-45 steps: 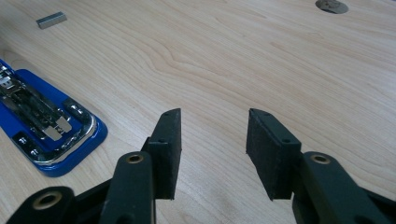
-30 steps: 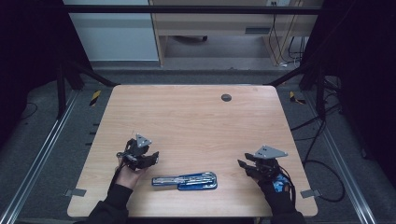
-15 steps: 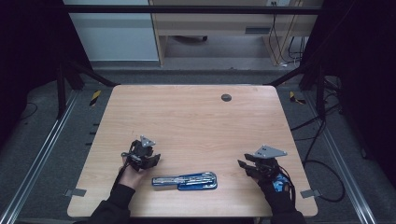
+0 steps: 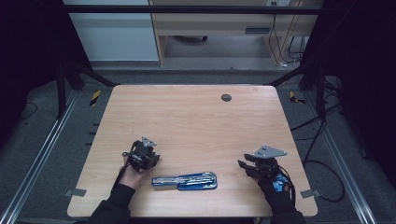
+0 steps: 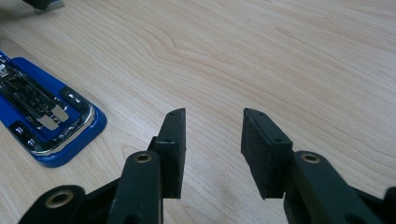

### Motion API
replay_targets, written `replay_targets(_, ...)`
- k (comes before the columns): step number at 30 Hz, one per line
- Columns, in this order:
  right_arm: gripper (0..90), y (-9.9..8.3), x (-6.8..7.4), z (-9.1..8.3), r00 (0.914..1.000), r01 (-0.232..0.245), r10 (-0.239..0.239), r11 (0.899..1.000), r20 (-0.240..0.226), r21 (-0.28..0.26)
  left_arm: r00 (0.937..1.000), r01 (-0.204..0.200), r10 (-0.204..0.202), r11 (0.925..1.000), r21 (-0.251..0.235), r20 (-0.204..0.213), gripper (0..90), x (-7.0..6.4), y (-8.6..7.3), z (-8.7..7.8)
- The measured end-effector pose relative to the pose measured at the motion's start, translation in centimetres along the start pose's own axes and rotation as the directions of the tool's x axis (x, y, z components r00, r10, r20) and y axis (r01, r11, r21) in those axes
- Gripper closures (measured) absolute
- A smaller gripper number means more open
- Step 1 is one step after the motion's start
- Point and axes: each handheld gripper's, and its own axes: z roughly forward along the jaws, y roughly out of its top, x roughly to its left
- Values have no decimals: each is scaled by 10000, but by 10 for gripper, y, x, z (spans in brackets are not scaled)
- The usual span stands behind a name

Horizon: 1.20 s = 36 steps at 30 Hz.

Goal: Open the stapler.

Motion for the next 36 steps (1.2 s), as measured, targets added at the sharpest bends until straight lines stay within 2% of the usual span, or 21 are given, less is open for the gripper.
replay_targets(9,613,0,0,0,10000,14,-14,10000,-22,11,9985,-473,470,9988,94,297,769,4,-1,-1)
replay_targets(11,612,0,0,0,10000,21,-21,10000,-21,17,9983,-469,465,9988,103,363,768,5,-1,-2)
replay_targets(12,612,0,0,0,10000,7,-7,10000,-23,17,9979,-544,541,9985,92,353,761,5,-1,-2)
replay_targets(14,610,0,0,0,10000,16,-16,10000,-26,21,9978,-603,599,9981,151,284,677,6,0,-4)
replay_targets(17,611,0,0,0,10000,10,-10,10000,-22,11,9970,-674,676,9977,-67,381,651,8,2,-10)
replay_targets(20,611,0,0,0,10000,-1,1,10000,-18,29,9958,-676,687,9975,-205,608,656,12,5,-14)
replay_targets(22,613,0,0,1,10000,44,-44,10000,-40,38,9944,-715,720,9974,-84,768,667,14,8,-14)
replay_targets(26,617,0,0,1,10000,22,-21,9999,-23,103,9922,-912,914,9958,-62,851,689,14,11,-12)
replay_targets(36,632,0,0,0,10000,5,-5,10000,-56,74,9899,-1069,1030,9936,352,973,723,12,10,-1)
